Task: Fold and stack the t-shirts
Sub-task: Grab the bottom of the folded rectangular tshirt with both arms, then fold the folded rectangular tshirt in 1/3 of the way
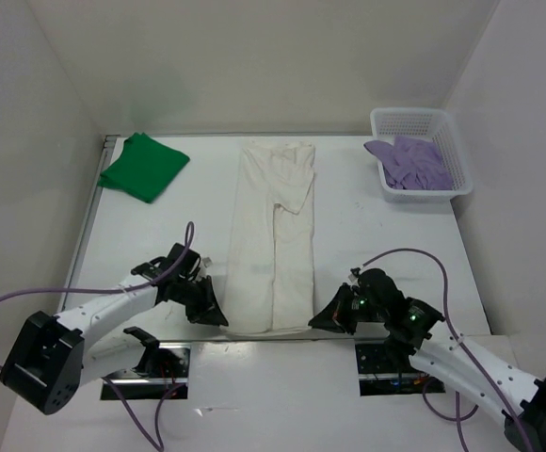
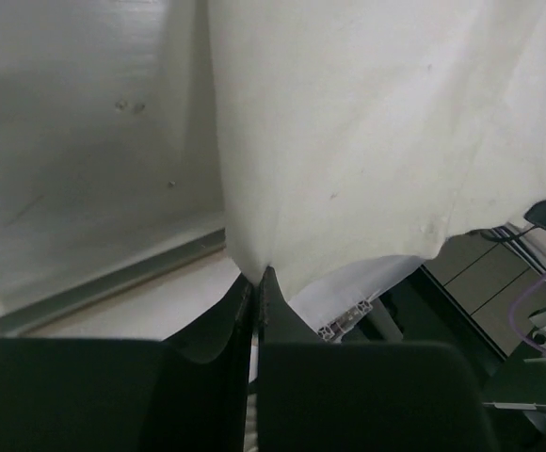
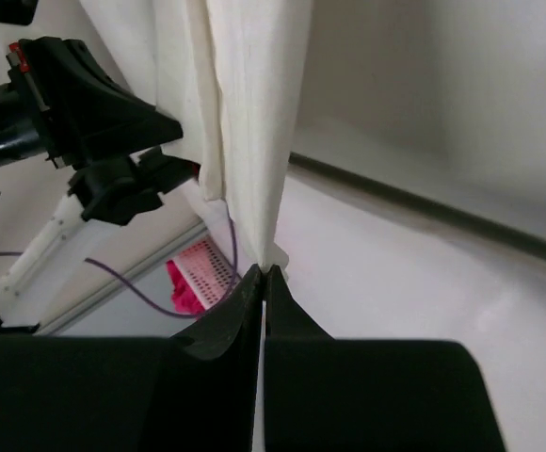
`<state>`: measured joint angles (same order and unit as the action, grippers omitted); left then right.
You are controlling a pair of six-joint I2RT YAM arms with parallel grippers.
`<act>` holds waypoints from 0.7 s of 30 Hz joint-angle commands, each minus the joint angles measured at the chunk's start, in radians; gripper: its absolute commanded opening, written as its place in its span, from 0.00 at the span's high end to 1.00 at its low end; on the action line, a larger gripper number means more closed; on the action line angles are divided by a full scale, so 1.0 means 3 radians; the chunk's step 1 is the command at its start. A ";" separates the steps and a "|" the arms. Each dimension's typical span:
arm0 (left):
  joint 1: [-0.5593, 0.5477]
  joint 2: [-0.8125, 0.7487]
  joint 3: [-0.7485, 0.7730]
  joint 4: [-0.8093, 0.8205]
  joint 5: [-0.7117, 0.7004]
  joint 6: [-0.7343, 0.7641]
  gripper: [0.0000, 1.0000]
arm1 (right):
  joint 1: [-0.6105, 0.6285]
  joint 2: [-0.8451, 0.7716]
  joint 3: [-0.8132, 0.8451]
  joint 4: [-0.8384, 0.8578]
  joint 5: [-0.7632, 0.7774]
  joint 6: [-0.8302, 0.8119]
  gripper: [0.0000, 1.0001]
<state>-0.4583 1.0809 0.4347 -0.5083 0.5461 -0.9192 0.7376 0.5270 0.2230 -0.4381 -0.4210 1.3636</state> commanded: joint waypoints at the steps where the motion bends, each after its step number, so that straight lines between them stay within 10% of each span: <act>1: -0.0011 0.0053 0.0391 -0.0299 0.0077 0.0037 1.00 | 0.0026 -0.0263 0.0141 -0.0462 -0.0024 0.0333 1.00; 14: 0.0515 0.0875 0.1485 0.0206 -0.0035 0.0067 1.00 | -0.1511 0.2282 0.2104 -0.0345 0.0309 -0.2151 1.00; 21: 0.0628 0.1815 0.2094 0.0702 -0.0368 0.0134 1.00 | -0.1574 0.3335 0.2912 -0.0079 0.0529 -0.2551 1.00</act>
<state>-0.2920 1.5425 1.0000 -0.3824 0.4892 -0.9108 0.2794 1.4631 0.9974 -0.5385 -0.3153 0.7116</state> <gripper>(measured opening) 0.019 0.007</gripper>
